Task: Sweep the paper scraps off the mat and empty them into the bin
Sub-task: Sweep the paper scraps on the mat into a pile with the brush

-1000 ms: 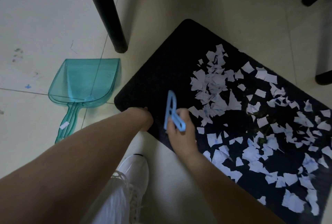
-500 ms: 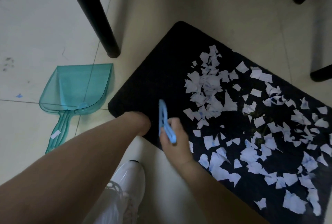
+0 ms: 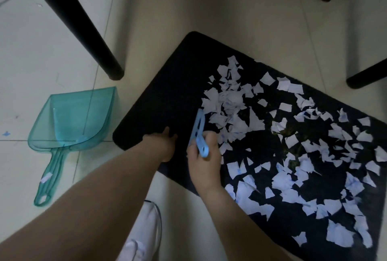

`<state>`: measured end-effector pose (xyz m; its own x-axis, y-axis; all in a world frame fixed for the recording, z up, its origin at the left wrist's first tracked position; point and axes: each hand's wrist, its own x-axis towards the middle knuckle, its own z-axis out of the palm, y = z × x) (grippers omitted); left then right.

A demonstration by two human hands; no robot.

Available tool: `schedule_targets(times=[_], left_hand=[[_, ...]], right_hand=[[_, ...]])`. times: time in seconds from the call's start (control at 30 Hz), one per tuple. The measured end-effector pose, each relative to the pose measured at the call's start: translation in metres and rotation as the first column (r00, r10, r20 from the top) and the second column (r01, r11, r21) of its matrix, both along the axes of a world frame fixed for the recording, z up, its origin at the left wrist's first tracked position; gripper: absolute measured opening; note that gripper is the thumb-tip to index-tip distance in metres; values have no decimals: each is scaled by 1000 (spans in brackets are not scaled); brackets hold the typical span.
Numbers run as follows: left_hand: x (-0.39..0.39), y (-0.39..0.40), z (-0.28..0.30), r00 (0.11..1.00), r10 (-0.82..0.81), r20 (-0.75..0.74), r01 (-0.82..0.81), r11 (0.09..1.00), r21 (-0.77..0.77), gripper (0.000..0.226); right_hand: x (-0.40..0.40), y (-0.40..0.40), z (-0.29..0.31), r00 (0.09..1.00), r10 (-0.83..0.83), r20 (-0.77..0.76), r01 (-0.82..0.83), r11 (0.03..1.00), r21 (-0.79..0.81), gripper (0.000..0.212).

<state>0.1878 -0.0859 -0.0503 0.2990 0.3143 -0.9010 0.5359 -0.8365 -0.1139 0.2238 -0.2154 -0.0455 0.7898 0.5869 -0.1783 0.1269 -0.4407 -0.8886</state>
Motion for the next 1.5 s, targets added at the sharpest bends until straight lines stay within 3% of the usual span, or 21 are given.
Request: schedule_targets(times=[0.13,0.27,0.4,0.53,0.63,0.7,0.87,1.03,1.17,1.33,1.43,1.5], left_hand=[[-1,-20,-14,986,159,43,-161,986,41,100],[11,-24,-9,984,171,56,-174,983,64,102],[34,-31,-10,960,103,261,-152,973,174,89],[54,-25,-16,954,88,286,-154,965,215,127],[55,-23,-27,961,114,251,-164,969,187,129],[52,-22,-34,961,109,254,-157,971,178,127],[49,-20,-30,958,73,279,-132,970,202,133],[50,-18,-29,958,31,287,-99,969,227,132],[52,-14,-27,960,1,281,-70,969,235,126],[59,-4,-23,959,-18,281,-50,971,233,111],[62,0,-22,956,-37,290,-37,968,247,103],[62,1,-21,946,-41,323,-47,964,261,94]], right_hand=[[9,-2,-12,992,123,23,-118,980,-158,8],[63,-18,-4,995,-96,33,100,979,-180,8],[92,-22,11,971,-239,-3,239,970,-50,7],[96,10,7,988,-140,-68,139,990,-21,16],[93,44,-1,995,-37,-96,30,997,-70,16],[95,59,-1,999,19,-26,-22,992,-123,15],[121,52,-5,996,33,80,-11,964,-265,20],[138,12,3,986,-62,155,111,936,-333,31],[133,15,22,981,-164,102,174,979,-105,26],[118,63,15,999,-41,-12,42,998,55,17],[116,72,-2,1000,27,-5,-27,999,-30,28],[119,62,-12,999,-44,14,45,994,-94,23]])
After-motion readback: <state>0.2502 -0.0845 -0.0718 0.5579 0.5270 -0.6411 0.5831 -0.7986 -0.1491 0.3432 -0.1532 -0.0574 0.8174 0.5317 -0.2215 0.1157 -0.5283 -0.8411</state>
